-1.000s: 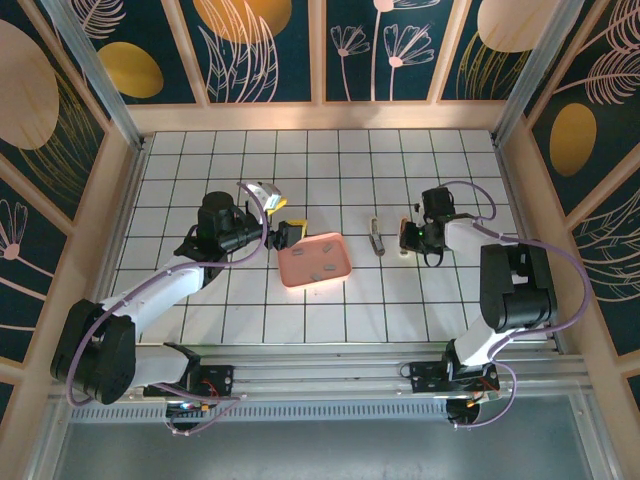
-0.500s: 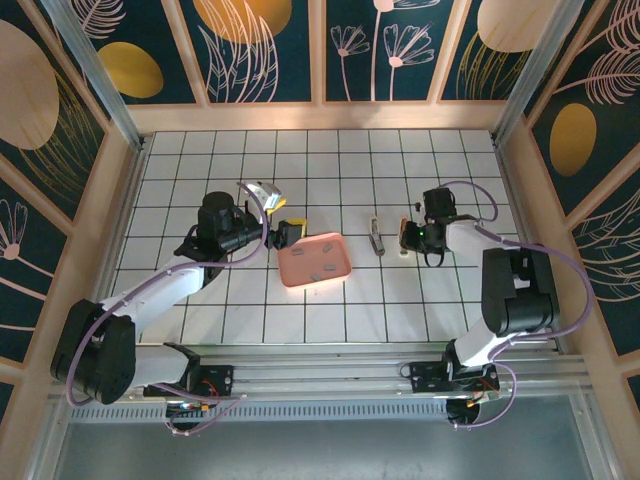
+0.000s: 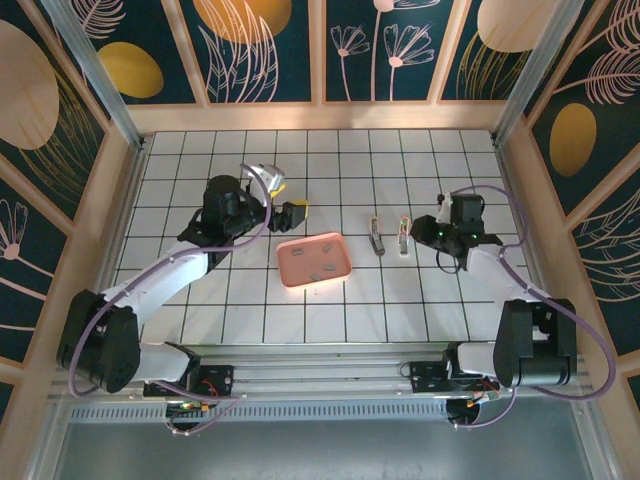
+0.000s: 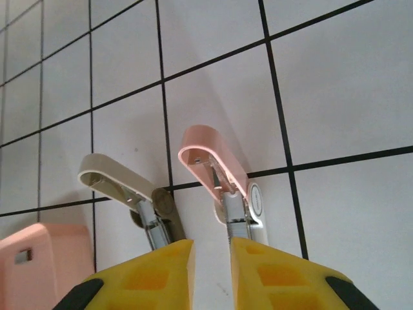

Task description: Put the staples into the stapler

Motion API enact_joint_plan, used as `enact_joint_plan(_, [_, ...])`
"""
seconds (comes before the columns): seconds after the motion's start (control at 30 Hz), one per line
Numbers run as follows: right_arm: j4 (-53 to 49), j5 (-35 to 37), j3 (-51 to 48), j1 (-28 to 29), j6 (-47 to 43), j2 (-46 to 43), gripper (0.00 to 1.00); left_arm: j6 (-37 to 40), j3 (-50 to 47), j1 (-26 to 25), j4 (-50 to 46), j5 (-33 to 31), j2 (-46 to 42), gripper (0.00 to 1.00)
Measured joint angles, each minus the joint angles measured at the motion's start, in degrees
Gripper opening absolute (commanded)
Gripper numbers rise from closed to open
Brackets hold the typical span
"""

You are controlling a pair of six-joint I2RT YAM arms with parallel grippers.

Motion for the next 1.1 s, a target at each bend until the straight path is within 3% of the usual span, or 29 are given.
enact_joint_plan(0.43, [8.9, -9.7, -9.2, -3.0, 4.9, -3.0, 0.26, 1.4, 20.5, -8.4, -9.5, -4.3, 16.2, 0.84])
enact_joint_plan(1.1, [16.0, -15.1, -15.0, -8.0, 9.3, -2.4, 0.33, -1.6, 44.3, -12.9, -14.2, -4.9, 38.3, 0.84])
